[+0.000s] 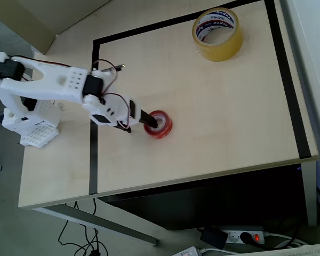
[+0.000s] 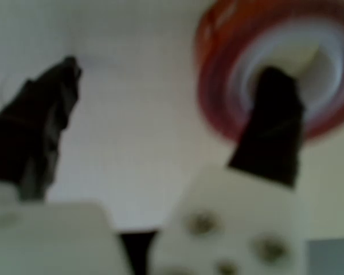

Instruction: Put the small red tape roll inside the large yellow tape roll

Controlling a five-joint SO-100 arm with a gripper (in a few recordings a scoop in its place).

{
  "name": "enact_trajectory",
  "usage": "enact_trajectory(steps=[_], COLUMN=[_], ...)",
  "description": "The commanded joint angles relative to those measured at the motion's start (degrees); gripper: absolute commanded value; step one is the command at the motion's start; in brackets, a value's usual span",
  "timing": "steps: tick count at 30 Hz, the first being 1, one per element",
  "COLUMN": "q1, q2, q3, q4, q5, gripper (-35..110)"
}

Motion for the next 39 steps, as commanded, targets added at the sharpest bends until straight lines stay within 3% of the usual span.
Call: enact_trajectory(steps=[1, 5, 11, 17, 21, 26, 39], q1=[0.09, -0.44, -1.05, -6.59, -11.87, -17.75, -27.69], q2=[0.97, 1.14, 3.69, 9.14, 5.98, -12.92, -14.24], q3=[-4.39, -6.33, -11.16, -26.98, -45.53, -91.14, -90.44], q4=[0.79, 1.14, 4.22, 8.88, 12.57, 23.03, 4.22], q5=[-1.32, -0.97, -1.32, -1.32, -1.32, -1.32, -2.46], gripper=[12, 0, 0, 0, 0, 0, 0])
